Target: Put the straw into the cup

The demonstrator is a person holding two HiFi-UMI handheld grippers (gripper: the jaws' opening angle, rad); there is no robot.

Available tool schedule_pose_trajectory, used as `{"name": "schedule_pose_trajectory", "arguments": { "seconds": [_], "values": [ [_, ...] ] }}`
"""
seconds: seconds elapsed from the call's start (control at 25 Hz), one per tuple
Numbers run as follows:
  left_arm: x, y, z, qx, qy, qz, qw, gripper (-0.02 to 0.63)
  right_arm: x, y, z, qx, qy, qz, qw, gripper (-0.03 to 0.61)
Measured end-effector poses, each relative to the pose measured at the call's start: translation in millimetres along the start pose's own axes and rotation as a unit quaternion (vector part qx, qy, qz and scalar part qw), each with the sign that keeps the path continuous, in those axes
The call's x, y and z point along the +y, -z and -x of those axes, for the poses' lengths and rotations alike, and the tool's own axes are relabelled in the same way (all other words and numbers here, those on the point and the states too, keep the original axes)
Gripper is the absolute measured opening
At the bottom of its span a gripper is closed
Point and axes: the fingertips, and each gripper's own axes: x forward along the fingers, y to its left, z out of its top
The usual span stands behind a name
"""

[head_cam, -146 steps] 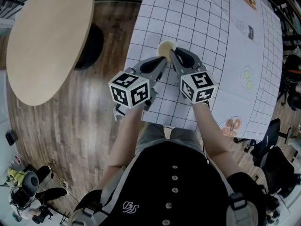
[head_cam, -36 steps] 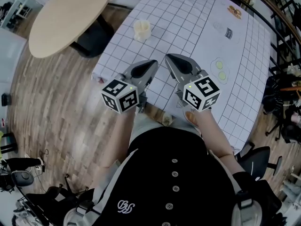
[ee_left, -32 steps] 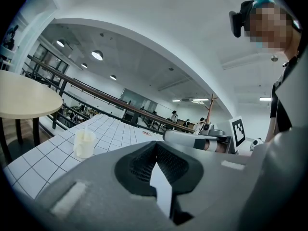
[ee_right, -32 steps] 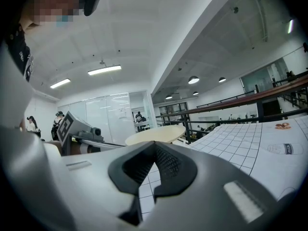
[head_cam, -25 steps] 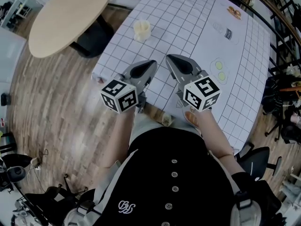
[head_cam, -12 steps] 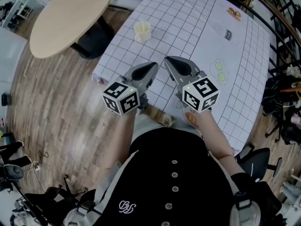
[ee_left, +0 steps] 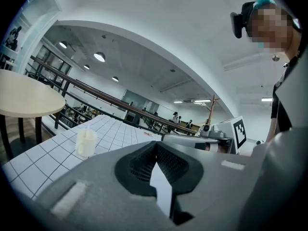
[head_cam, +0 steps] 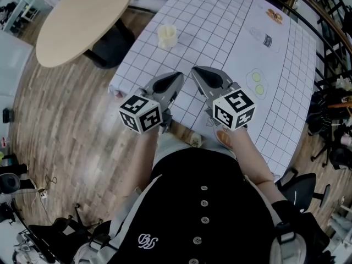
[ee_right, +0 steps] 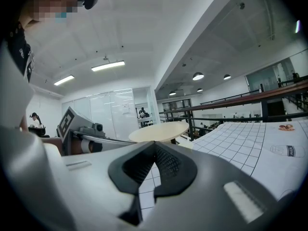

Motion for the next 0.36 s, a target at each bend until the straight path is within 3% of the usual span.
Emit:
{"name": "schedule_pose_trajectory", "arguments": {
  "seconds": [0.36],
  "values": [
    [-2.6,2.3,-1.1,0.006,-0.003,-0.003,1.0000,-0.003,-1.4,2.0,2.8,0.003,0.002,-0.004,1.000,0.000]
  ]
}}
